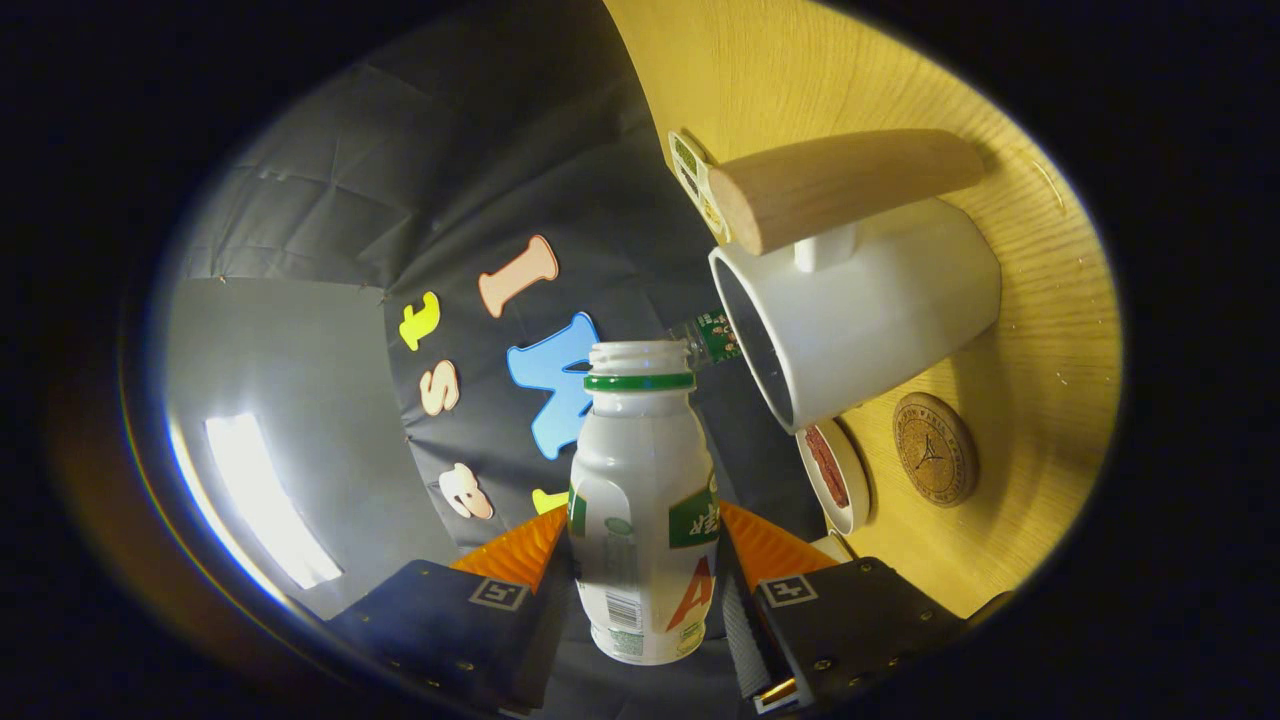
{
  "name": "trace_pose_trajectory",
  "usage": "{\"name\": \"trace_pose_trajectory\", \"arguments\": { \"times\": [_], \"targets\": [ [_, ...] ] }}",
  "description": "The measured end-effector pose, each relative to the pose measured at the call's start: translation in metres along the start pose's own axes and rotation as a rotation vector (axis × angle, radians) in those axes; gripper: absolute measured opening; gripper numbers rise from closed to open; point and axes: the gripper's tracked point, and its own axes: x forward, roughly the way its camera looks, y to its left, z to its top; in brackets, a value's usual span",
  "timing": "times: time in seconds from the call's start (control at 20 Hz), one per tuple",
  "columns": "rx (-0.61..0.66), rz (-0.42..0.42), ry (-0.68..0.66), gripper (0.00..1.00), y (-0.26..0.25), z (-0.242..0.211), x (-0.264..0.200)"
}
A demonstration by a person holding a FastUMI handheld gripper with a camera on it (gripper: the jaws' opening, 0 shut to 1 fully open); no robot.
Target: Take the bottle from table, then pour the juice into the cup, finally place the bottle on the coaster
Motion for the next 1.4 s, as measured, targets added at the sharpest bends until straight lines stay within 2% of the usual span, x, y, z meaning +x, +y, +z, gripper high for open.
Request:
{"name": "trace_pose_trajectory", "arguments": {
  "times": [0.45, 0.65, 0.8, 1.0, 1.4],
  "targets": [
    [-0.053, -0.009, -0.012, 0.69, 0.003, 0.007, -0.002],
    [-0.178, -0.031, 0.008, 0.69, 0.001, 0.003, 0.002],
    [-0.209, -0.025, 0.022, 0.69, 0.005, -0.002, 0.003],
    [-0.311, -0.051, 0.048, 0.69, -0.002, -0.010, 0.004],
    [-0.385, -0.044, 0.088, 0.69, -0.006, -0.023, 0.003]
  ]
}}
